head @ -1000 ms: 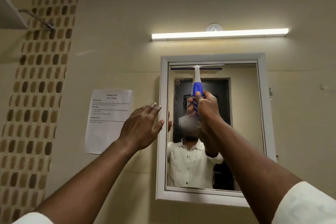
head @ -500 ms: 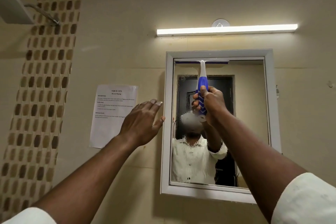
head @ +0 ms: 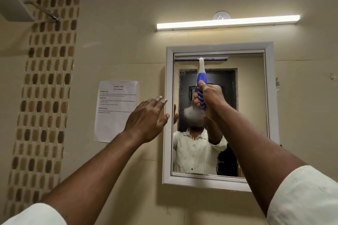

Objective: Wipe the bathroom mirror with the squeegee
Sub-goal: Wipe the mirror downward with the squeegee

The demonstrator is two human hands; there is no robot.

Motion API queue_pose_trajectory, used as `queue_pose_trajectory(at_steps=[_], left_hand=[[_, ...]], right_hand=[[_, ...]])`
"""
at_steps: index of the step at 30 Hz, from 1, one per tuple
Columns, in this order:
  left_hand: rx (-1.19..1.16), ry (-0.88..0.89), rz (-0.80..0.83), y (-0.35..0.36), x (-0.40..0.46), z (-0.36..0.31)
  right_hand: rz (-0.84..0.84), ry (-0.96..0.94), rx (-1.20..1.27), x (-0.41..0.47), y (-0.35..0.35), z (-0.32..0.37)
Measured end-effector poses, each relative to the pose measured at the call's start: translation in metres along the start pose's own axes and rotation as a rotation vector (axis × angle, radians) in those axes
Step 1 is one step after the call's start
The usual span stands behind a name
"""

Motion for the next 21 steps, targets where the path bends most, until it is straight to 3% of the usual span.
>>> queue_pose_trajectory(at_steps=[21], left_hand=[[-0.057, -0.093, 0.112, 0.034, -0.041, -0.010]], right_hand=[[-0.036, 0.173, -0.023, -0.052, -0.006, -0.067]])
Point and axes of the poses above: each hand's wrist, its own x-axis towards the middle knuckle, its own y-axis out of the palm, z = x × y, the point moved 9 cm from there along x, towards the middle knuckle, and after that the axes turned 15 degrees about -x, right-handed, at the moved point
